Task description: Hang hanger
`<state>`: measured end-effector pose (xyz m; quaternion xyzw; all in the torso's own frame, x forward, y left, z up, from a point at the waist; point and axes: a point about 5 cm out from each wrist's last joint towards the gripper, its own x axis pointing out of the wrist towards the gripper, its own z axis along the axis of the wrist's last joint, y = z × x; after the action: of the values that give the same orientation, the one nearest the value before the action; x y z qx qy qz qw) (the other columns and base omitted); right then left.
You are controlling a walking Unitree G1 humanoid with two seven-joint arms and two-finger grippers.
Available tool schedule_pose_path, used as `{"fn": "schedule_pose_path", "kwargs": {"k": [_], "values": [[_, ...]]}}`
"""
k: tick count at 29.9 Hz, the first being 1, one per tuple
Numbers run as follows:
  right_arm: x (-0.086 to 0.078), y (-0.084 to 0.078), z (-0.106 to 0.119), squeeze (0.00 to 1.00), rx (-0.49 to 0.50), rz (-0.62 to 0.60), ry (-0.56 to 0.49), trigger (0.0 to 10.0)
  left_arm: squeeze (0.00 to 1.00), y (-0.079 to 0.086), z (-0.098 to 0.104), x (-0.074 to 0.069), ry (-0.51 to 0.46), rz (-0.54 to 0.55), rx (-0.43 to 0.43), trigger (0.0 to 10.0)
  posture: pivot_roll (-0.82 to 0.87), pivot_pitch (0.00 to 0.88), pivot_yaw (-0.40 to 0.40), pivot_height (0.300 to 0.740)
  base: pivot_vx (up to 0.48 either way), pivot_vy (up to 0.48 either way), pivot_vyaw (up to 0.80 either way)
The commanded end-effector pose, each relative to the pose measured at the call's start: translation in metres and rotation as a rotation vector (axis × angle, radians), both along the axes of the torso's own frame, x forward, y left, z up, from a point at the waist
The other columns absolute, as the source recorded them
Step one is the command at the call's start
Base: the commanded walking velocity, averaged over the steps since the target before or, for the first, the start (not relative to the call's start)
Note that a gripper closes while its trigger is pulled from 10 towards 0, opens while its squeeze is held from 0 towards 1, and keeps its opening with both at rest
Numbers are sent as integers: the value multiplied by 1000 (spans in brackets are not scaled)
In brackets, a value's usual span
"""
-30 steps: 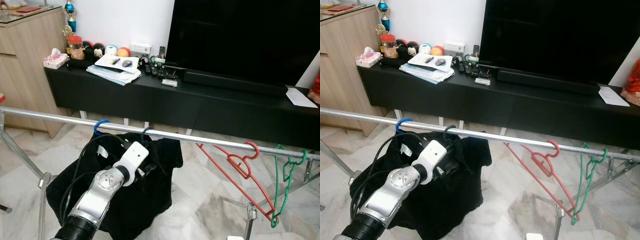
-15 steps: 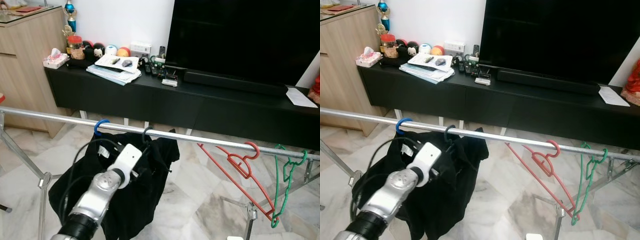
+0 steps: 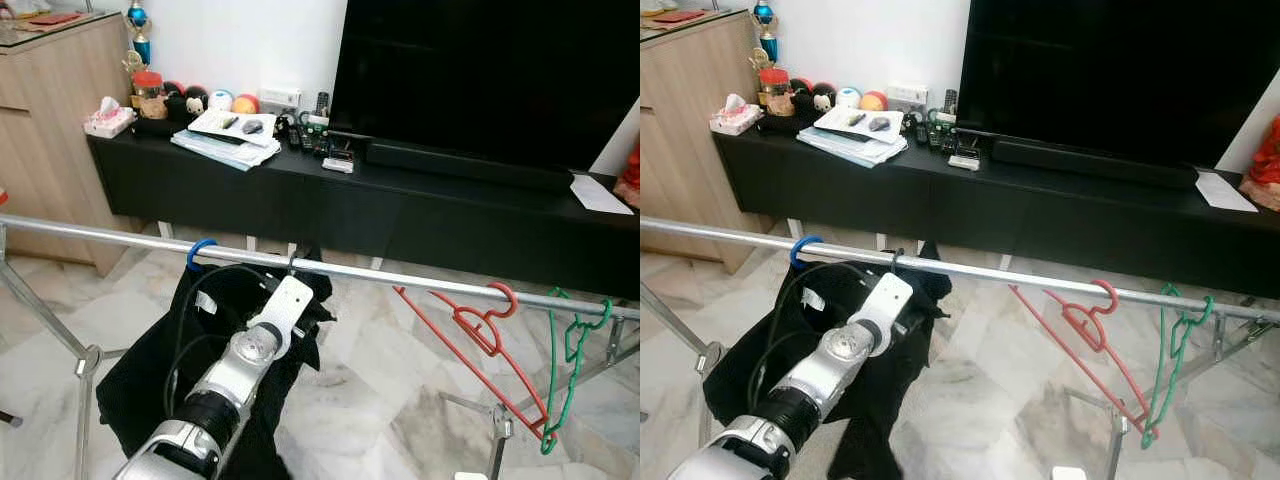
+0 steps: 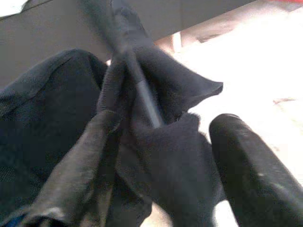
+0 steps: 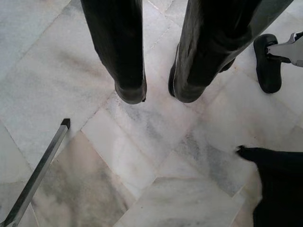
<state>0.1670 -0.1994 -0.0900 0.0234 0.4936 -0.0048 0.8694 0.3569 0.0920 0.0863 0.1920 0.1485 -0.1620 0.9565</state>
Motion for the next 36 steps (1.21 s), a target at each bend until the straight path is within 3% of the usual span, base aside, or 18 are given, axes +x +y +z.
{"fn": "schedule_pose_path", "kwargs": {"k": [1,11,28,36], "values": [[1,-2,0,0,-1,-16,-3,10000,0,-4,-1,1,-4,11,14,0,49,0,-134,740,0,0,0],[1,-1,0,0,2,-10,-2,10000,0,-8,-14,-4,46,15,56,0,56,0,-138,740,0,0,0],[-1,-1,0,0,3,-14,1,10000,0,-10,-7,-1,-28,20,31,0,55,0,-141,740,0,0,0],[-1,-1,0,0,4,-11,1,10000,0,-6,-9,-2,-20,16,27,0,60,0,-141,740,0,0,0]]}}
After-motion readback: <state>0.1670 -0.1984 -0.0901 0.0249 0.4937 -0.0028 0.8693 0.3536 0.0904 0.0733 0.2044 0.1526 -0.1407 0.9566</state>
